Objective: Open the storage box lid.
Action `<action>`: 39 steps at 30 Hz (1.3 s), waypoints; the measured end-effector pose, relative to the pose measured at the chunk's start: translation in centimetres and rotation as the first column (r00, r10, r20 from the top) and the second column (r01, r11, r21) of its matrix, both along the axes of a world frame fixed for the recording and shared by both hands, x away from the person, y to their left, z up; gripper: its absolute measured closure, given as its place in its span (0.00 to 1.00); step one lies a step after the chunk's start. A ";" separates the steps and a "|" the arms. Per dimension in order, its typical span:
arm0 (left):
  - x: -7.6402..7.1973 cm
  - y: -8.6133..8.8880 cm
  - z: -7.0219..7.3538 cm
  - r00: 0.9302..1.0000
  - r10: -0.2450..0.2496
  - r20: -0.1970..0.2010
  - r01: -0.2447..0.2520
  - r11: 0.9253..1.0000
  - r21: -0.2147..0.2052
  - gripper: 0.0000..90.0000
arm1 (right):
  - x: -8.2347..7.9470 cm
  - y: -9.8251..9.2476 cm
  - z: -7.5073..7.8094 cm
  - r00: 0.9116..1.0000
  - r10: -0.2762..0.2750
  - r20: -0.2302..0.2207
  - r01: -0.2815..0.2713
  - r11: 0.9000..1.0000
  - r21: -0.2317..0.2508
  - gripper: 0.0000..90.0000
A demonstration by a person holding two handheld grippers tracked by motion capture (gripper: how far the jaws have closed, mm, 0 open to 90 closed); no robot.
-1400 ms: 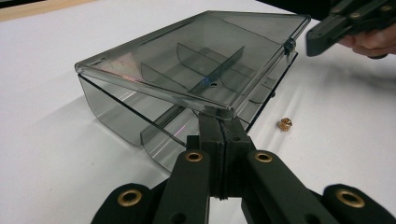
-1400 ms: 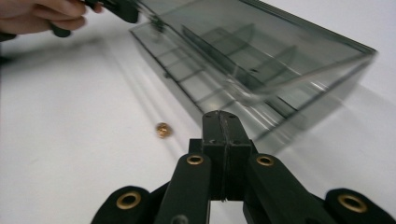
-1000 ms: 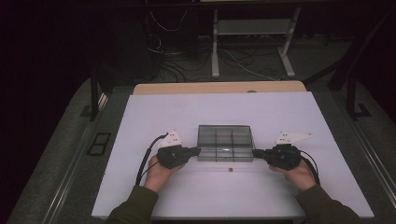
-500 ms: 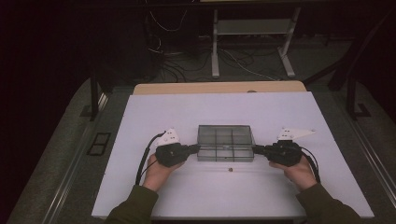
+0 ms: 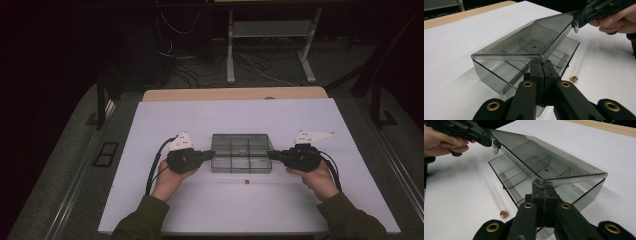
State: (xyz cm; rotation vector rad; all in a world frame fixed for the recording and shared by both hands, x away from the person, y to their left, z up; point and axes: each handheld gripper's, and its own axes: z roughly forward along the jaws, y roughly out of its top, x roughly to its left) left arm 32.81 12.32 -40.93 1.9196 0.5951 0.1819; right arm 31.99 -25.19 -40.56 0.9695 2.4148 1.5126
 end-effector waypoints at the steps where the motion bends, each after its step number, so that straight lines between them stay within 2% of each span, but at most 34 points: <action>1: 0.1 0.0 0.1 1.000 -0.001 0.002 0.001 1.000 0.001 0.98 | 0.1 0.0 0.0 1.000 0.006 -0.002 -0.006 1.000 0.001 0.99; 15: 0.9 -0.5 1.1 0.999 -0.002 0.034 0.002 1.000 -0.007 0.98 | 1.0 0.2 1.2 1.000 0.006 0.019 -0.007 1.000 0.022 0.99; 23: 0.7 0.4 1.6 0.999 0.021 0.040 -0.022 1.000 0.003 0.92 | 1.5 0.3 1.8 0.999 0.000 0.037 -0.002 0.999 0.034 0.99; 26: 0.8 1.0 2.0 0.998 0.047 0.047 -0.047 0.999 -0.001 0.87 | 1.7 0.3 1.9 0.999 -0.005 0.040 0.003 0.999 0.035 0.99; 29: 1.1 1.3 2.4 0.996 0.066 0.054 -0.065 0.998 -0.011 0.77 | 1.9 0.3 2.1 0.999 -0.003 0.042 0.002 0.999 0.034 0.99; 31: 1.4 1.2 2.6 0.994 0.083 0.076 -0.083 0.997 -0.007 0.71 | 2.1 0.4 2.2 0.999 -0.004 0.044 0.003 0.999 0.033 0.99; 35: 2.2 0.8 2.8 0.992 0.075 0.101 -0.075 0.997 -0.007 0.62 | 2.5 0.5 2.4 0.999 -0.002 0.048 0.001 1.000 0.027 0.99; 39: 3.1 -0.1 2.8 0.992 0.063 0.114 -0.062 0.998 -0.006 0.60 | 2.8 0.5 2.5 0.999 -0.005 0.044 0.004 1.000 0.027 0.99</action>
